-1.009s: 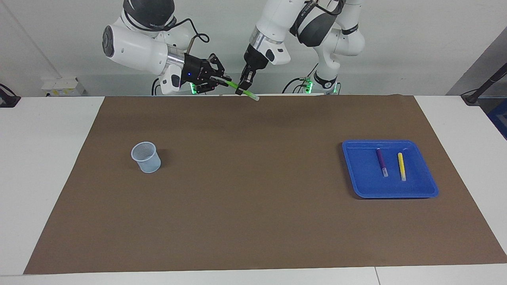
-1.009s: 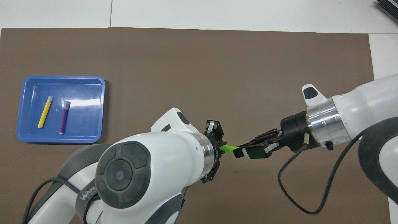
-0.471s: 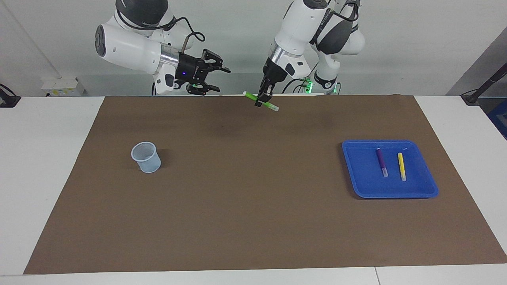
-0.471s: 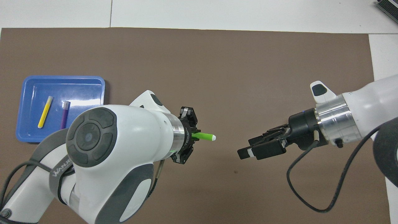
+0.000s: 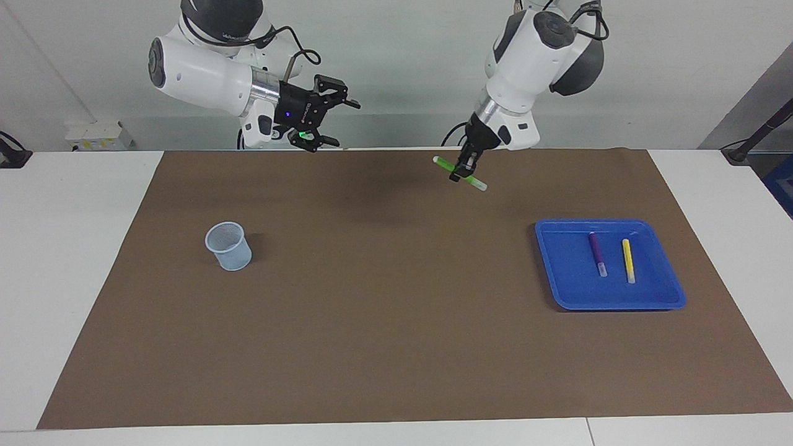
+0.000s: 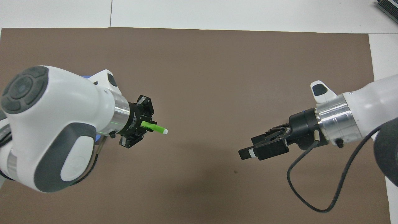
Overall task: Right arm passes pens to left for tray arrangement
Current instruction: 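Carry the green pen to the blue tray with the left gripper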
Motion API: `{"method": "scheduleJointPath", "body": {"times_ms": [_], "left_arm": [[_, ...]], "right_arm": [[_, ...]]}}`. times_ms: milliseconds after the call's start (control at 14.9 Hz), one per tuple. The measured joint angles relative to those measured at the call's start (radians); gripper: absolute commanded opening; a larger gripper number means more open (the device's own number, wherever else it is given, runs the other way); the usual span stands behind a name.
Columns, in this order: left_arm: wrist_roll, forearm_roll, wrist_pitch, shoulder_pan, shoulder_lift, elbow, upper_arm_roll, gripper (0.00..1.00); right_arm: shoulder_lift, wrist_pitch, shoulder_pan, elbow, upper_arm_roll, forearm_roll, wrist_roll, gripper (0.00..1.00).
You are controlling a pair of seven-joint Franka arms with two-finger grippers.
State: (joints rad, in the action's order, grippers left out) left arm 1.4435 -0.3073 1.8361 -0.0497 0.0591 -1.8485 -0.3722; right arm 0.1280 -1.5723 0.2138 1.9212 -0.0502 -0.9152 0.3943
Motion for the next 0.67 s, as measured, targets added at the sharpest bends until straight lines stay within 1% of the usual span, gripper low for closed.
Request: {"method": "scheduleJointPath", "body": {"times_ms": [135, 269, 538, 673], "left_arm": [[-0.17, 0.0, -0.008, 0.077, 0.013, -0.034, 0.001, 0.0], [-0.333, 0.0, -0.012, 0.154, 0.026, -0.066, 0.002, 0.0], [-0.642, 0.009, -0.017, 0.283, 0.027, -0.093, 0.004, 0.0], [-0.819, 0.086, -0.017, 0.331, 0.011, -0.098, 0.006, 0.0]], "right_arm": [[0.0, 0.0, -0.003, 0.0, 0.0, 0.009, 0.0, 1.0], [0.0, 0.0, -0.011, -0.002, -0.001, 0.046, 0.0, 1.0], [0.0, -0.003, -0.035, -0.04, -0.009, 0.232, 0.0, 1.0], [0.0, -0.005, -0.062, -0.057, -0.01, 0.328, 0.0, 1.0]]}}
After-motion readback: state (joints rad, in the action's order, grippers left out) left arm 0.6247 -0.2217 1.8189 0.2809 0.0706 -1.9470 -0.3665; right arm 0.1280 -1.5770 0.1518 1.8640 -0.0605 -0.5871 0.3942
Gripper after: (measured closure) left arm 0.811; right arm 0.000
